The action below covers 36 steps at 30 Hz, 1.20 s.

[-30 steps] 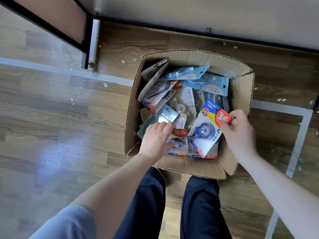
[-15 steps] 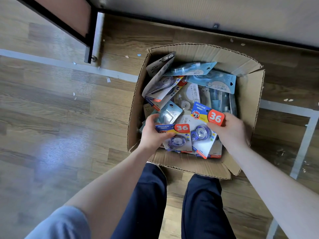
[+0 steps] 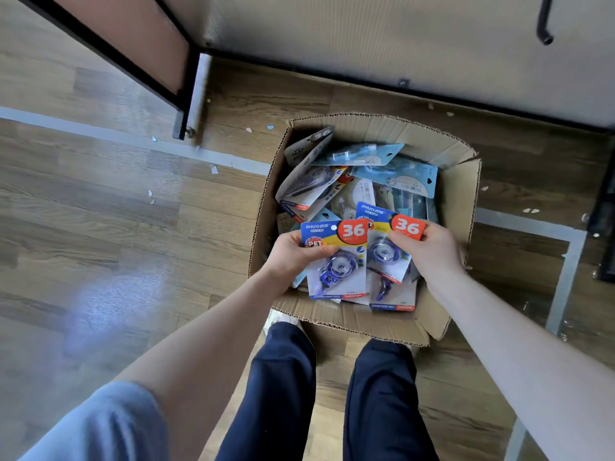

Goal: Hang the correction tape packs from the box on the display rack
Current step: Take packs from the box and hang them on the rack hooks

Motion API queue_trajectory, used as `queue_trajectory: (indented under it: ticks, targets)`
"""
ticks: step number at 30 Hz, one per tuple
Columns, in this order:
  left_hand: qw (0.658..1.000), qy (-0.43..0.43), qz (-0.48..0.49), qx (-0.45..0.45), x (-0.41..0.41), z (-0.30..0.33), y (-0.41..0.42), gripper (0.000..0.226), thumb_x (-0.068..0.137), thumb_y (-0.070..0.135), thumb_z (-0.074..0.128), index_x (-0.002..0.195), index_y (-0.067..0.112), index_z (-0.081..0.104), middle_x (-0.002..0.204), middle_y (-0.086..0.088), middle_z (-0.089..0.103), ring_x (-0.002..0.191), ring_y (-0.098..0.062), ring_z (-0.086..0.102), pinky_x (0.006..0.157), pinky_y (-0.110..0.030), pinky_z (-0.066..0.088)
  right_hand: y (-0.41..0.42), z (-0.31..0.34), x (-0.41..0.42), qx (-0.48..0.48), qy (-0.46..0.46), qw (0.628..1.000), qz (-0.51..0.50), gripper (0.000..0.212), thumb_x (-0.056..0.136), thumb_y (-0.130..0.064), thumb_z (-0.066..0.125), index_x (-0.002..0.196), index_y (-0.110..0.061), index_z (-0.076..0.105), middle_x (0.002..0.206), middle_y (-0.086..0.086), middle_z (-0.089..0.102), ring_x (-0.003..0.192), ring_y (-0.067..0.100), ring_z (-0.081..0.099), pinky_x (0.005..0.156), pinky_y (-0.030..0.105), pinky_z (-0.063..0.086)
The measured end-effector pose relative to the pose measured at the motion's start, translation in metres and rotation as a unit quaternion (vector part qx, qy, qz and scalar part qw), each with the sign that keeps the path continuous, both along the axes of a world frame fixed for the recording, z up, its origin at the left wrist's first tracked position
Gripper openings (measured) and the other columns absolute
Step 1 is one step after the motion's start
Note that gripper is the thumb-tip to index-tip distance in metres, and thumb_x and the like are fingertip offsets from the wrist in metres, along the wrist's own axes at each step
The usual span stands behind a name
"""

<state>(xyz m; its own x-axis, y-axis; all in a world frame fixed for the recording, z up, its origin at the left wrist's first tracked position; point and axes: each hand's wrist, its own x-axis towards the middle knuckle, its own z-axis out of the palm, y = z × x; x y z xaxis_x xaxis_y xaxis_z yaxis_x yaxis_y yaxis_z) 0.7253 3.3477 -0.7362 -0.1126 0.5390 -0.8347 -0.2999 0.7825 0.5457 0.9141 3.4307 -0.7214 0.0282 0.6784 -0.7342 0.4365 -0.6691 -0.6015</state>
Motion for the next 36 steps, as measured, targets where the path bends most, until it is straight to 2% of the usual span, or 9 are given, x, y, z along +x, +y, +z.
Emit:
queue_trajectory:
  ticks: [5, 12, 16, 20, 24, 29, 32, 34, 36]
  targets:
    - [0.999, 0.004, 0.018, 0.046, -0.009, 0.050, 0.020, 0.017, 0.077, -0.007, 0.070, 0.090, 0.005, 0.069, 0.075, 0.002, 0.074, 0.069, -0.009, 0.070, 0.065, -0.021, 0.056, 0.025, 0.053, -0.004, 0.033, 0.013, 0.999, 0.004, 0.017, 0.080, -0.013, 0.074, 0.085, -0.023, 0.061, 0.091, 0.001, 0.067, 0.090, 0.019, 0.064, 0.082, 0.037, 0.052]
    - [0.994, 0.024, 0.027, 0.106, -0.023, 0.150, 0.060, 0.019, 0.076, -0.002, 0.074, 0.092, 0.006, 0.069, 0.080, 0.000, 0.075, 0.075, -0.014, 0.071, 0.068, -0.023, 0.056, 0.059, 0.158, -0.014, 0.098, 0.035, 0.994, 0.018, 0.013, 0.083, -0.021, 0.072, 0.086, -0.022, 0.059, 0.079, -0.009, 0.062, 0.071, 0.003, 0.061, 0.057, 0.022, 0.047]
    - [0.989, 0.045, 0.020, 0.141, -0.032, 0.211, 0.081, 0.017, 0.077, 0.002, 0.074, 0.093, 0.007, 0.068, 0.080, 0.001, 0.075, 0.075, -0.013, 0.071, 0.068, -0.024, 0.057, 0.077, 0.216, -0.021, 0.134, 0.056, 0.989, 0.007, 0.016, 0.080, -0.015, 0.074, 0.092, -0.018, 0.063, 0.086, -0.001, 0.067, 0.077, 0.013, 0.064, 0.066, 0.028, 0.051]
    - [0.980, 0.070, 0.038, 0.181, -0.040, 0.278, 0.095, 0.015, 0.076, 0.001, 0.075, 0.087, 0.009, 0.069, 0.077, 0.003, 0.074, 0.071, -0.010, 0.070, 0.064, -0.021, 0.054, 0.092, 0.285, -0.030, 0.173, 0.082, 0.981, 0.005, 0.010, 0.082, -0.012, 0.072, 0.085, -0.012, 0.062, 0.081, 0.002, 0.066, 0.069, 0.010, 0.062, 0.058, 0.020, 0.048]
    - [0.971, 0.069, 0.044, 0.225, -0.048, 0.349, 0.106, 0.015, 0.077, 0.001, 0.074, 0.091, 0.005, 0.068, 0.078, 0.001, 0.075, 0.072, -0.012, 0.071, 0.060, -0.020, 0.054, 0.102, 0.351, -0.036, 0.210, 0.106, 0.972, 0.014, 0.009, 0.082, -0.016, 0.071, 0.080, -0.018, 0.062, 0.081, 0.002, 0.069, 0.074, 0.014, 0.065, 0.063, 0.028, 0.051]
    - [0.959, 0.081, 0.058, 0.266, -0.054, 0.432, 0.118, 0.012, 0.077, 0.000, 0.074, 0.086, 0.006, 0.069, 0.081, -0.006, 0.075, 0.073, -0.020, 0.071, 0.063, -0.027, 0.057, 0.113, 0.430, -0.041, 0.281, 0.130, 0.951, 0.003, 0.015, 0.082, -0.013, 0.071, 0.075, -0.022, 0.061, 0.078, -0.001, 0.067, 0.071, 0.008, 0.061, 0.055, 0.015, 0.047]
    - [0.950, 0.104, 0.054, 0.290, -0.055, 0.474, 0.124, 0.018, 0.075, 0.004, 0.077, 0.091, 0.003, 0.069, 0.089, -0.010, 0.075, 0.080, -0.024, 0.072, 0.073, -0.032, 0.059, 0.118, 0.469, -0.043, 0.309, 0.123, 0.943, 0.014, 0.011, 0.081, -0.017, 0.073, 0.075, -0.018, 0.064, 0.077, 0.000, 0.068, 0.072, 0.012, 0.062, 0.058, 0.022, 0.046]
    - [0.943, 0.116, 0.053, 0.308, -0.057, 0.500, 0.127, 0.018, 0.075, 0.005, 0.077, 0.091, 0.004, 0.069, 0.087, -0.009, 0.075, 0.078, -0.022, 0.072, 0.070, -0.030, 0.058, 0.122, 0.493, -0.045, 0.326, 0.141, 0.935, 0.010, 0.011, 0.080, -0.013, 0.073, 0.074, -0.017, 0.065, 0.076, 0.000, 0.069, 0.070, 0.013, 0.063, 0.059, 0.022, 0.047]
    - [0.937, 0.125, 0.052, 0.323, -0.058, 0.523, 0.130, 0.014, 0.075, 0.004, 0.076, 0.087, 0.006, 0.069, 0.082, -0.006, 0.075, 0.074, -0.019, 0.072, 0.063, -0.026, 0.056, 0.126, 0.515, -0.047, 0.348, 0.154, 0.925, 0.008, 0.013, 0.080, -0.008, 0.072, 0.073, -0.017, 0.066, 0.073, -0.004, 0.068, 0.068, 0.011, 0.062, 0.055, 0.014, 0.047]
